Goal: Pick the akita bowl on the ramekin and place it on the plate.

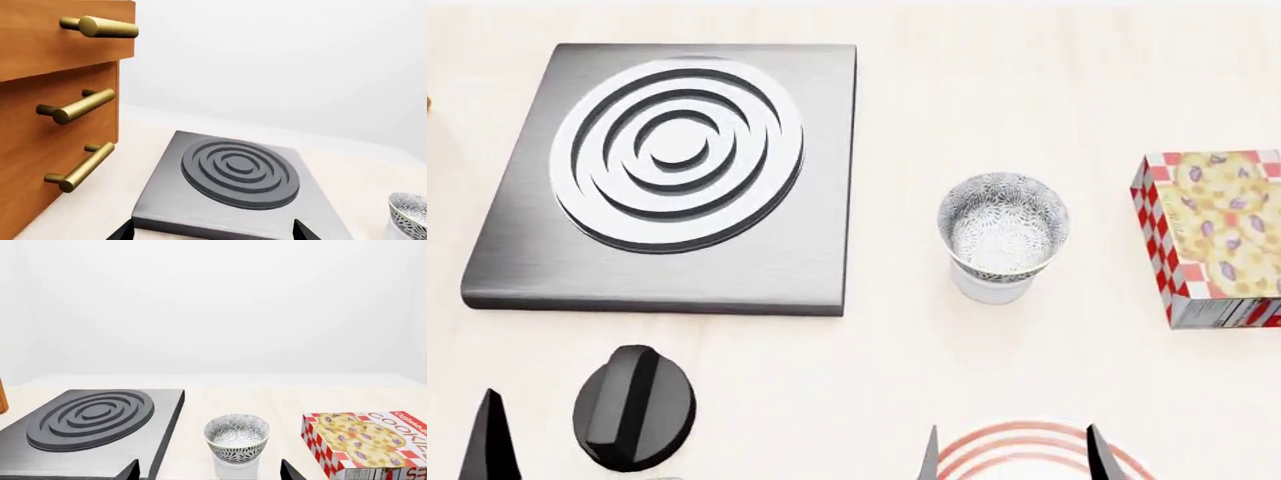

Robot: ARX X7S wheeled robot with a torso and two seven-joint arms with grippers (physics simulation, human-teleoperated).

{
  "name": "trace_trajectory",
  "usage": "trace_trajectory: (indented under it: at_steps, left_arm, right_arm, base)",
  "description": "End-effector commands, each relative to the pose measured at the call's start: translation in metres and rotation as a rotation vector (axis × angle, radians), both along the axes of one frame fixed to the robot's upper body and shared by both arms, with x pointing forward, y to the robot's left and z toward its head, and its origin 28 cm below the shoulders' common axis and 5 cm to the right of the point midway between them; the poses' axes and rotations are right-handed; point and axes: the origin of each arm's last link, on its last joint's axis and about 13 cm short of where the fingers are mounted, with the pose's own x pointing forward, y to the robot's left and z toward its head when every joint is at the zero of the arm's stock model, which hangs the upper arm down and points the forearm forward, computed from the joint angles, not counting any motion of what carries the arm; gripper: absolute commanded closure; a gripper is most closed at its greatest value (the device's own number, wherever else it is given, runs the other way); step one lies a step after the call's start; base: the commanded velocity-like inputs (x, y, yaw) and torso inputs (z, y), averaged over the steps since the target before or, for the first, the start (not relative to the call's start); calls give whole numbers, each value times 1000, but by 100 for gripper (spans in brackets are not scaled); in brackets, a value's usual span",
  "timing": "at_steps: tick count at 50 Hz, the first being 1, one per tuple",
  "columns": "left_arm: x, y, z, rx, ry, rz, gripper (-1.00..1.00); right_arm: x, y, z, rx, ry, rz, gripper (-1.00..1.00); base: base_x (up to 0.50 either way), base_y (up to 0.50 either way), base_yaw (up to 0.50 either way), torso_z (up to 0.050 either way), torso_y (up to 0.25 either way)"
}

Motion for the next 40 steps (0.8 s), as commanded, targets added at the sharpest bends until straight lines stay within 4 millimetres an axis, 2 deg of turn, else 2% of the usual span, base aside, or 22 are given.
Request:
trace_trajectory:
  at_steps: [1, 5, 10, 17, 20, 24, 28, 30, 34, 36, 40]
  left_arm:
    - [1, -1, 0, -7, 21, 3, -100]
    - [4, -1, 1, 22, 43, 40, -100]
    - [2, 0, 1, -23, 26, 9, -100]
    - [2, -1, -2, 1, 35, 5, -100]
    - [2, -1, -2, 8, 36, 7, -100]
    - [3, -2, -6, 39, 38, 6, -100]
    - [4, -3, -8, 47, 45, 5, -100]
    - [3, -5, -9, 58, 49, -1, -100]
    - [2, -6, -9, 70, 47, -6, -100]
    - [3, -7, -11, 69, 48, -11, -100]
    - [4, -7, -11, 70, 53, -10, -100]
  right_arm:
    - [1, 0, -1, -2, 3, -4, -100]
    - [1, 0, -1, -1, 2, -5, -100]
    - [1, 0, -1, -3, 4, -7, -100]
    - [1, -2, -1, 14, 11, -26, -100]
    - [0, -1, 1, -16, 2, -4, -100]
    - [-1, -5, 7, -173, -46, 38, -100]
    - [3, -10, 28, -347, -97, 64, -100]
    - [9, -16, 51, -479, -93, 117, -100]
    - [22, -21, 77, -593, -78, 134, -100]
    - [36, -23, 92, -720, -39, 166, -100]
    - [63, -22, 113, -853, 41, 214, -100]
  base:
    - [0, 0, 0, 0, 0]
    - [0, 0, 0, 0, 0]
    - [0, 0, 0, 0, 0]
    - [0, 0, 0, 0, 0]
    - [0, 0, 0, 0, 0]
    - [0, 0, 0, 0, 0]
    - [0, 0, 0, 0, 0]
    - [0, 0, 0, 0, 0]
    - [0, 0, 0, 0, 0]
    - [0, 0, 0, 0, 0]
    - [0, 0, 0, 0, 0]
